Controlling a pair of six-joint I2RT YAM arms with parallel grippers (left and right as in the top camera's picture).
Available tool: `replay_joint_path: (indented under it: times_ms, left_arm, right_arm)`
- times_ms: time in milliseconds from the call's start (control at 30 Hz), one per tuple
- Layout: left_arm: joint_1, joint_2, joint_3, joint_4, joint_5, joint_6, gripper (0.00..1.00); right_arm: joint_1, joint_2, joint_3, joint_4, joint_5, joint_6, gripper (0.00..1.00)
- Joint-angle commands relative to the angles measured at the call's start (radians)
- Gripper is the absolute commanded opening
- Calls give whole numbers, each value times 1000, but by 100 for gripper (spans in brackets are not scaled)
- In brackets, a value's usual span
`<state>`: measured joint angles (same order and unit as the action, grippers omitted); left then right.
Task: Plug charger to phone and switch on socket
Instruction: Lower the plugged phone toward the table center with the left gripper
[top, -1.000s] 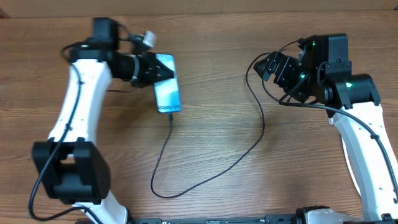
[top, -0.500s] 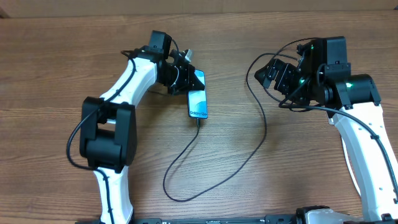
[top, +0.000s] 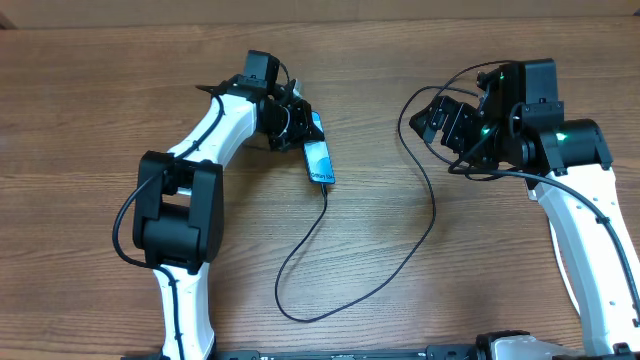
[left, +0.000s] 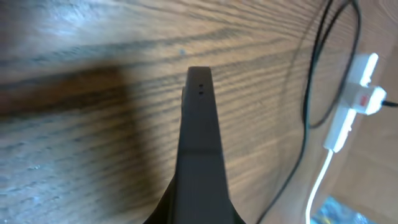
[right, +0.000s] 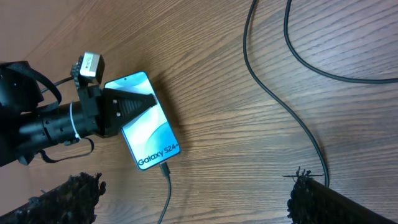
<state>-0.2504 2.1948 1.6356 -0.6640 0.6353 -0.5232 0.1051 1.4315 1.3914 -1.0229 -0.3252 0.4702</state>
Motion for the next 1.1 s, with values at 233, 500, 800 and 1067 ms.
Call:
replay_joint_path:
  times_ms: [233,500,800,1067]
  left_arm:
    - [-48,-5,14,24,-109,-31,4]
    - [-51,-5,14,9,-119,-31,5]
    - [-51,10,2,-8,-141,-31,5]
    - [-52,10,-3,-12,-195,-31,4]
  right_arm:
    - [2,-15,9,0,10,-8,100]
    - [2,-15,8,-5,10,-8,100]
    - [2,-15,8,-5,11,-8,100]
    - [2,-15,8,-5,11,-8,100]
